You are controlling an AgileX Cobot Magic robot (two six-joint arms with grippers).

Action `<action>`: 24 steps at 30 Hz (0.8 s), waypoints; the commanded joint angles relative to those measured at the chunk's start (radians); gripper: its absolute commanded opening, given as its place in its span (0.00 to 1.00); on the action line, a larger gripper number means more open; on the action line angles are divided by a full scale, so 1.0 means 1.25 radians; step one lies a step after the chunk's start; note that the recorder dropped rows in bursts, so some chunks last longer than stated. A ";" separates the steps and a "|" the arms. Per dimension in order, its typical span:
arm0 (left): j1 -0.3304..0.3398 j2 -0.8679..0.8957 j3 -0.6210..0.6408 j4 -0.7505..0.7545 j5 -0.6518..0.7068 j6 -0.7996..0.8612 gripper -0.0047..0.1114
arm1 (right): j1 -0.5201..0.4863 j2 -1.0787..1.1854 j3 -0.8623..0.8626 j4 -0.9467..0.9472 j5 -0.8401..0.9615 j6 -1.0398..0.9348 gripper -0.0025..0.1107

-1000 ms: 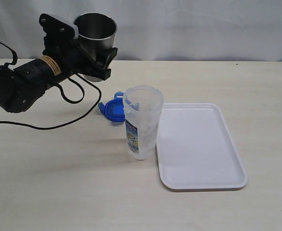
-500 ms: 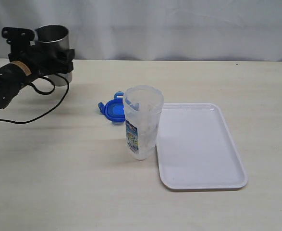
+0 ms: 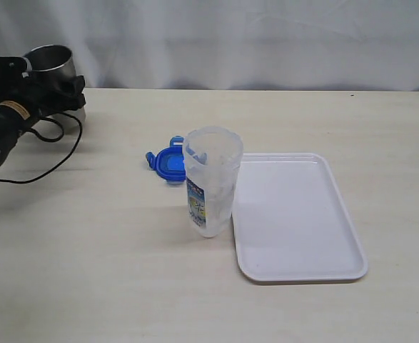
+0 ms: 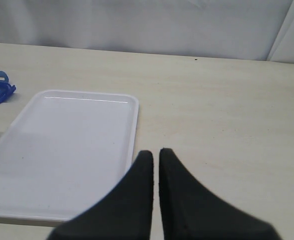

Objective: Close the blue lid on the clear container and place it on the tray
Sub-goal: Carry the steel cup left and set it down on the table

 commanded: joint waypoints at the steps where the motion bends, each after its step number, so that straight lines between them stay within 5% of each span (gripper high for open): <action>1: 0.000 0.023 -0.055 0.036 -0.053 -0.038 0.04 | -0.003 -0.004 0.002 -0.001 -0.009 0.002 0.06; 18: 0.001 0.025 -0.059 0.050 0.021 -0.037 0.05 | -0.003 -0.004 0.002 -0.001 -0.009 0.002 0.06; 24: 0.001 0.025 -0.059 0.050 0.053 -0.037 0.43 | -0.003 -0.004 0.002 -0.001 -0.009 0.002 0.06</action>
